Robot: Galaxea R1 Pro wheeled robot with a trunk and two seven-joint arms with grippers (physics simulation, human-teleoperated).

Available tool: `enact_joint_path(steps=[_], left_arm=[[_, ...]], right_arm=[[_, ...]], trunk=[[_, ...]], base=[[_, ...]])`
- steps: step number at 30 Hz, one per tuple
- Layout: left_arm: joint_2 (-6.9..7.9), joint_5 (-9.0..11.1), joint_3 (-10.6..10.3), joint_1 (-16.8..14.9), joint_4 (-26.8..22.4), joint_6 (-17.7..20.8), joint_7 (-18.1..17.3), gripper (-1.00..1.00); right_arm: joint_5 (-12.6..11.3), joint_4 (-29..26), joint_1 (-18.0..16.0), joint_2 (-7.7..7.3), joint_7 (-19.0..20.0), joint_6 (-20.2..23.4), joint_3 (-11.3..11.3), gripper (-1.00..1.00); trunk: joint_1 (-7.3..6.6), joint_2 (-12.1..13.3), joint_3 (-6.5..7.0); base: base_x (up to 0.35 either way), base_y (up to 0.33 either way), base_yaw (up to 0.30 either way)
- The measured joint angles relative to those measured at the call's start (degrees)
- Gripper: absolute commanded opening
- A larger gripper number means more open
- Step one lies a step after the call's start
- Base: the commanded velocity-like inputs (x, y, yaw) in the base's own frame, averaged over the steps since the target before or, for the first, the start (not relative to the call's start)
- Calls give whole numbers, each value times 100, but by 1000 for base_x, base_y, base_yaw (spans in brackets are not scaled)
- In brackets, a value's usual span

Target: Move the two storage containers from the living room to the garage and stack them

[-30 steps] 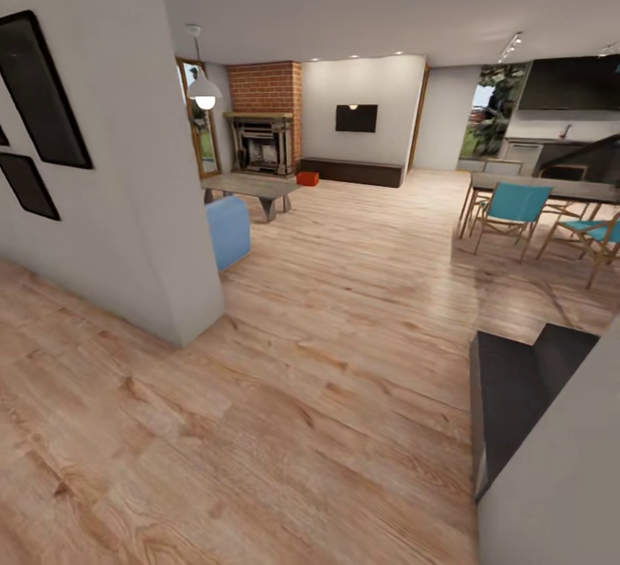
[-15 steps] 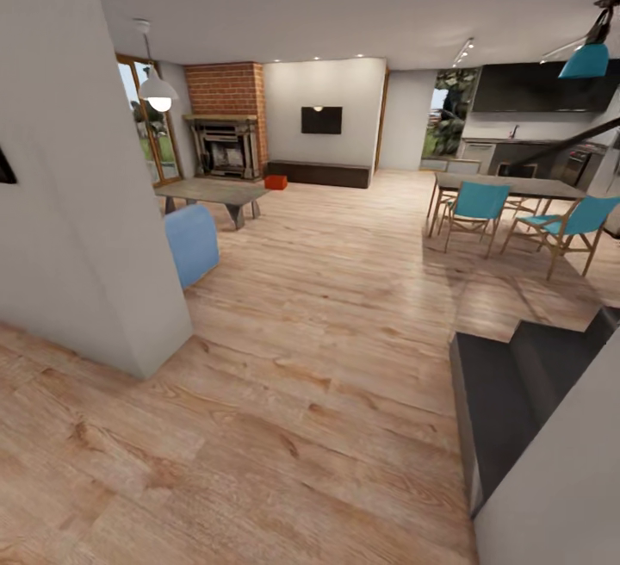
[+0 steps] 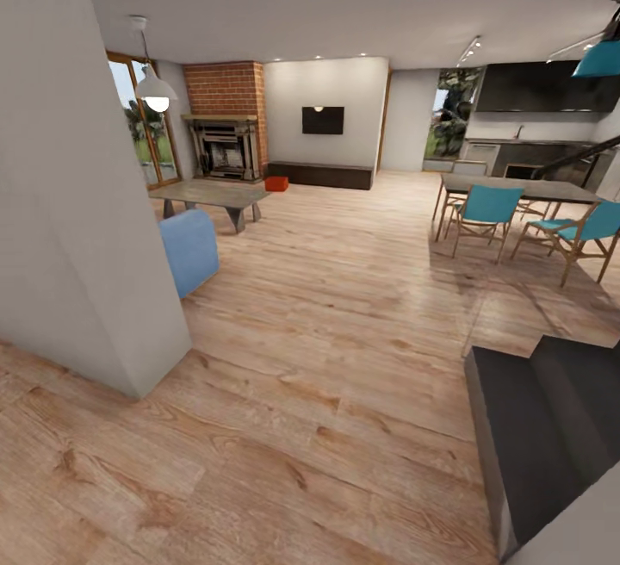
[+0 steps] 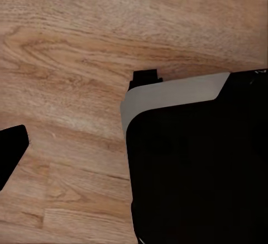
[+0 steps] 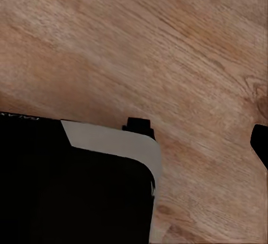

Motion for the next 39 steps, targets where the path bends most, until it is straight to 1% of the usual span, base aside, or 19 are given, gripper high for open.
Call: enact_joint_path(steps=[1,3,6,13,28,39], left_arm=[[0,0,0,-1,-1,2,1,100],[0,0,-1,1,-2,1,1,100],[0,0,0,0,-1,2,0,100],[0,0,0,0,1,0,1,100],[-1,0,-1,0,2,0,-1,100],[0,0,-2,4,-2,0,1,100]], right_arm=[[95,2,0,5,-7,-6,-2,100],[156,3,0,12,-11,-10,-4,100],[182,3,-1,15,-13,-12,-5,100],[184,1,1,17,-13,-13,-6,100],[165,-2,0,7,-13,-13,-15,100],[173,-5,0,10,-14,-13,-13,100]], trunk=[[0,0,0],[0,0,0],[0,0,0],[0,0,-3],[0,0,-20],[0,0,-20]], base=[[341,125,0],[341,125,0],[341,125,0],[341,125,-52],[341,125,-255],[341,125,-32]])
